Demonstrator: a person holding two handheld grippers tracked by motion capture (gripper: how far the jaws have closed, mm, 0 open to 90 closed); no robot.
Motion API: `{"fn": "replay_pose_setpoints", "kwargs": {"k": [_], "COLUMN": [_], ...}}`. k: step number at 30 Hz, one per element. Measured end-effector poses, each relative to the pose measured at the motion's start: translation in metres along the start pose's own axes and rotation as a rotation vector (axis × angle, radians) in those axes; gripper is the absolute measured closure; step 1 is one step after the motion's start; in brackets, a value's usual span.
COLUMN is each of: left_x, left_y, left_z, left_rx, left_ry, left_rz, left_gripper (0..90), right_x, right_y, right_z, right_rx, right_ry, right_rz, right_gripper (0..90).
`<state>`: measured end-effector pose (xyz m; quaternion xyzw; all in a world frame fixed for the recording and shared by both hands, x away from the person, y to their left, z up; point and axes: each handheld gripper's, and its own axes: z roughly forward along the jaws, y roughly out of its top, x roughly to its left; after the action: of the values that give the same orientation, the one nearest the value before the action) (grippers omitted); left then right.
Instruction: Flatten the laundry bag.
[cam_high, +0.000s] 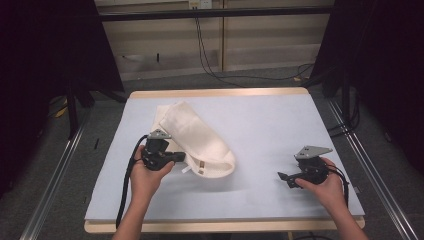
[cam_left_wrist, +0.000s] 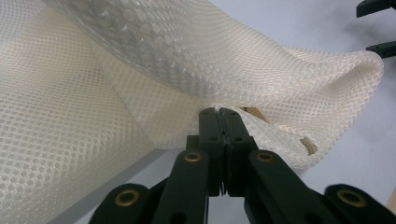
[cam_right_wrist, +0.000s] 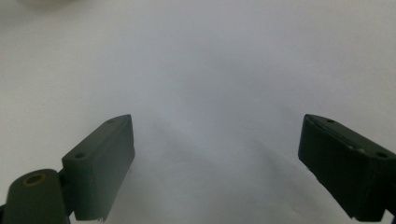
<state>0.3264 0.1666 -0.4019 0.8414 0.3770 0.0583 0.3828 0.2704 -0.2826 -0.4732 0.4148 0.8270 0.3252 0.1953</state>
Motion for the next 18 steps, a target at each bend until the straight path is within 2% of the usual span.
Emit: {"fn": "replay_pose_setpoints", "kwargs": {"k": [1,7,8,9,15,16,18], "left_x": [-0.001,-0.001,-0.001,-0.001,-0.002,-0.003,-0.003], "left_y": [0.001,0.004,0.005,0.006,0.011,0.012,0.014], "left_z": [0.001,0.001,0.003,0.002,0.004,0.006,0.006], "left_rx": [-0.003,0.002,-0.011,0.005,-0.002,-0.020,-0.002], "left_ry": [0.002,0.005,0.000,0.001,0.003,0.001,0.002], "left_rz": [-0.010,-0.001,-0.009,0.001,0.005,-0.010,0.006], "left_gripper": [88.8,88.9,88.8,88.8,88.7,88.7,88.7], "right_x": [0.000,0.000,0.000,0.000,0.000,0.000,0.000], "right_y": [0.000,0.000,-0.001,-0.001,-0.001,-0.002,-0.002], "right_z": [0.000,0.000,0.000,0.000,-0.001,-0.001,-0.001], "right_rx": [0.000,0.003,0.003,0.003,0.000,-0.001,0.002], "right_ry": [0.001,0.000,0.000,0.006,-0.001,0.002,0.001], "right_rz": [-0.001,0.004,0.005,0.005,0.000,0.002,0.006], "right_gripper": [10.2,10.3,10.3,10.4,10.4,10.4,10.4]}}
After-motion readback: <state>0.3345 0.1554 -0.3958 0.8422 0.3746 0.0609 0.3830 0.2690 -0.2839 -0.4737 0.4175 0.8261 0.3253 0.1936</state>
